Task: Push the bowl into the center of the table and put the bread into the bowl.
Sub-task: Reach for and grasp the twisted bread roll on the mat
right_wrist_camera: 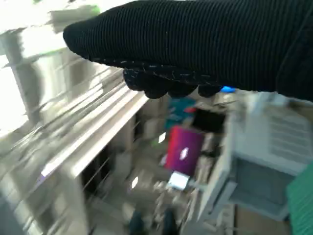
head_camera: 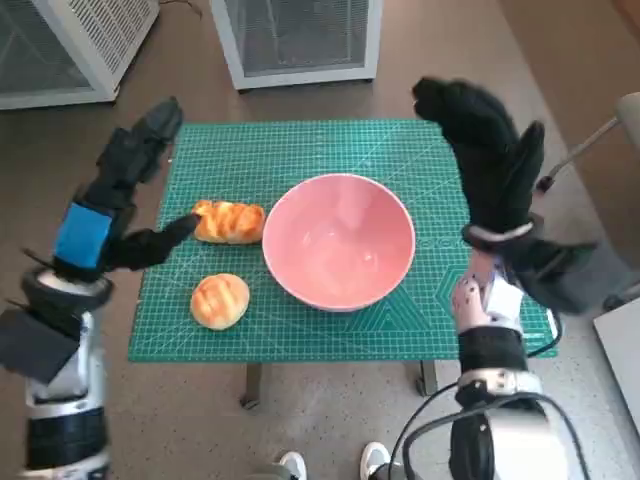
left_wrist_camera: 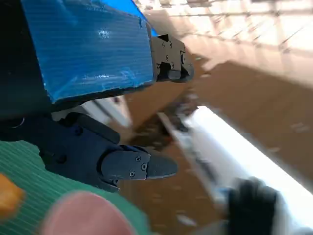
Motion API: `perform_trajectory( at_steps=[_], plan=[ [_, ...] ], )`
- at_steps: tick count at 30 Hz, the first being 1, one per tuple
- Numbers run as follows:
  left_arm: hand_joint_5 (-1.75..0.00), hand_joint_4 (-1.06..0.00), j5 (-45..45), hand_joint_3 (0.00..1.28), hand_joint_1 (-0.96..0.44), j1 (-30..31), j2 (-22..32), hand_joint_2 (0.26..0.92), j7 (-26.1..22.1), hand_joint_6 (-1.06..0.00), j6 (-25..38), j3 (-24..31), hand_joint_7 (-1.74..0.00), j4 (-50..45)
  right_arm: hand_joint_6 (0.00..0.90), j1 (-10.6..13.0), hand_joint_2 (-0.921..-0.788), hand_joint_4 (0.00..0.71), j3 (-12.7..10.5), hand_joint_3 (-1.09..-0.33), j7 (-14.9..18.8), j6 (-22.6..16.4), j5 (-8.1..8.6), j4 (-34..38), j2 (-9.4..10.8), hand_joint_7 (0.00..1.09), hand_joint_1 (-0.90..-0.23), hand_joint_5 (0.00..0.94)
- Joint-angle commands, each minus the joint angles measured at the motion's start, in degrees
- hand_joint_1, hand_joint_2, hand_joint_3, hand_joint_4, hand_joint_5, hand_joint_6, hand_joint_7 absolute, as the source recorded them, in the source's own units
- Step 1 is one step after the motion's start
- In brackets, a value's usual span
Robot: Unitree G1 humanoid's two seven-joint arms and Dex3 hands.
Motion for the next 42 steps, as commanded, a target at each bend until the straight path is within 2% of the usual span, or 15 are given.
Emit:
perform_trajectory(
  at_steps=[1,5,12,17,26,37,42],
  plan=[
    [0.0,-0.13,4.38,0.11,-0.56,-3.25,4.12,0.908,-0.58,-0.09,5.4,-1.84,-0.25,0.59,0.018,4.09,-0.921,0.333,2.01,-0.621,2.19,2.35,2.34,-5.47,0.29,0.73,-0.542,0.012],
    [0.0,-0.09,9.42,0.03,-0.52,-6.03,7.03,0.861,-1.11,-0.08,10.29,-4.55,-0.21,1.14,0.013,5.92,-0.921,0.334,3.32,-0.603,2.37,4.34,3.23,-9.28,0.09,0.75,-0.537,0.011],
    [-0.01,-0.1,17.13,0.0,-0.47,-11.06,9.73,0.767,-3.77,-0.12,18.24,-10.72,-0.2,1.88,0.015,7.73,-0.921,0.334,4.63,-0.585,1.35,7.03,3.72,-13.1,-0.17,0.76,-0.531,0.01],
    [-0.01,-0.13,20.41,0.0,-0.32,-14.48,10.04,0.717,-6.55,-0.17,21.29,-15.01,-0.19,3.94,0.013,8.16,-0.921,0.334,5.06,-0.577,0.69,7.45,3.46,-14.15,-0.25,0.77,-0.533,0.01],
    [0.0,-0.14,26.69,0.0,-0.16,-20.95,9.15,0.707,-11.36,-0.21,25.36,-23.22,-0.12,11.09,0.011,8.23,-0.921,0.335,5.48,-0.575,0.31,8.01,3.78,-14.76,-0.34,0.78,-0.527,0.01],
    [0.0,-0.09,33.11,0.0,-0.14,-27.91,6.49,0.708,-13.93,-0.21,28.4,-31.38,-0.07,23.68,0.011,8.43,-0.921,0.336,5.71,-0.573,-0.01,7.81,3.62,-15.04,-0.39,0.78,-0.535,0.01],
    [0.0,-0.08,34.57,0.0,-0.15,-29.24,5.52,0.707,-13.73,-0.21,28.29,-33.05,-0.06,27.69,0.01,8.66,-0.921,0.336,5.79,-0.572,-0.13,7.9,3.6,-15.22,-0.42,0.78,-0.537,0.01]
  ],
)
